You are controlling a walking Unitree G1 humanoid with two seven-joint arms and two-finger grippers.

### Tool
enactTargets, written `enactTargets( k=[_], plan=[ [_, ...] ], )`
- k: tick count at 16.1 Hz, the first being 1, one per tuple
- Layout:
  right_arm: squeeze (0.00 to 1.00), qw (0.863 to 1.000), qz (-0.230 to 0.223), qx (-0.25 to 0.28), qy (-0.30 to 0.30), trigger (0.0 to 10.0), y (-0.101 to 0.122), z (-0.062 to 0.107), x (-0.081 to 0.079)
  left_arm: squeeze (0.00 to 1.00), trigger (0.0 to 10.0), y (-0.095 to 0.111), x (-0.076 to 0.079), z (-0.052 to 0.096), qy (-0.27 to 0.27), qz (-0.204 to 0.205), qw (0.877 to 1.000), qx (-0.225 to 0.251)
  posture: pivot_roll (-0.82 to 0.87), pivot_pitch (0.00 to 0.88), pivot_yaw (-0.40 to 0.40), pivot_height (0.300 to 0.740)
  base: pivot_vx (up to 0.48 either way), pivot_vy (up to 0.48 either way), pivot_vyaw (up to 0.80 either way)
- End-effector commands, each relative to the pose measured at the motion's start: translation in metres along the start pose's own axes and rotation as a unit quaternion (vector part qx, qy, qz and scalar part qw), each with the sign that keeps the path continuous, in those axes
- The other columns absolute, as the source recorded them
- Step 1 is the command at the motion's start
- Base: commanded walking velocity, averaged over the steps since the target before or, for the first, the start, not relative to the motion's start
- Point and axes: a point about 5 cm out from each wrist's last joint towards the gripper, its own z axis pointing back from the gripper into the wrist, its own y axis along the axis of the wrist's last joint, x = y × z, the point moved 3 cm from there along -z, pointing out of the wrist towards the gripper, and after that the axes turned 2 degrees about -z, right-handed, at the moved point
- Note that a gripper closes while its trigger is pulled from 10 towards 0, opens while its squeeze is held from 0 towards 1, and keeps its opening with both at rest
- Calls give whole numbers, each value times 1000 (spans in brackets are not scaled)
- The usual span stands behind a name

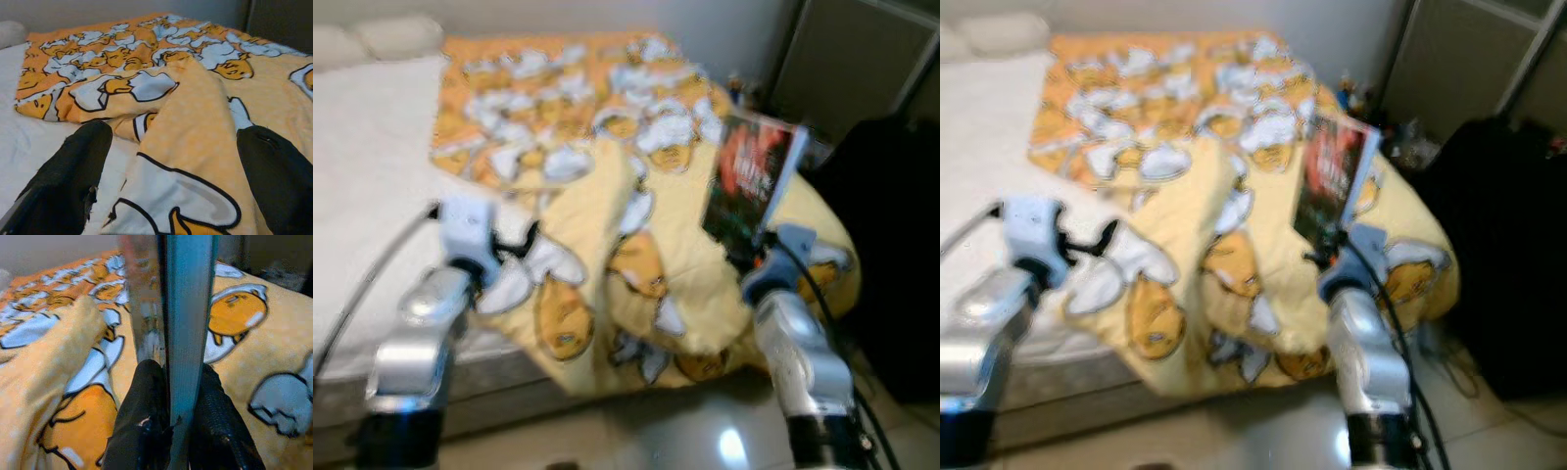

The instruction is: Clean up the room

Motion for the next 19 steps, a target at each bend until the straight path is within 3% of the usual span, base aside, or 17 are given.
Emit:
enactTargets(
  k=[1, 11, 14, 19],
  plan=[
    [0, 1000, 7, 27, 11, 10000, 14, -1, -6, 0, 10000, 2, -6, 1, 7, -3, 1000, -1, 53, 0, -14, 740, 0, 349, 0],
    [0, 999, 25, 20, 43, 10000, 18, -3, -14, 0, 10000, 3, -6, -2, 7, -1, 1000, -1, 48, 0, -9, 740, 0, 343, 0],
    [0, 999, -1, -7, 51, 10000, 14, -5, -18, 0, 10000, 3, -6, -2, 7, -1, 1000, -1, 50, 0, -11, 740, 0, 337, 0],
    [0, 992, 83, -5, 93, 10000, 18, -5, -35, 0, 10000, 2, -6, -2, 9, -1, 1000, -1, 49, 0, -11, 740, 0, 340, 0]
  ],
)
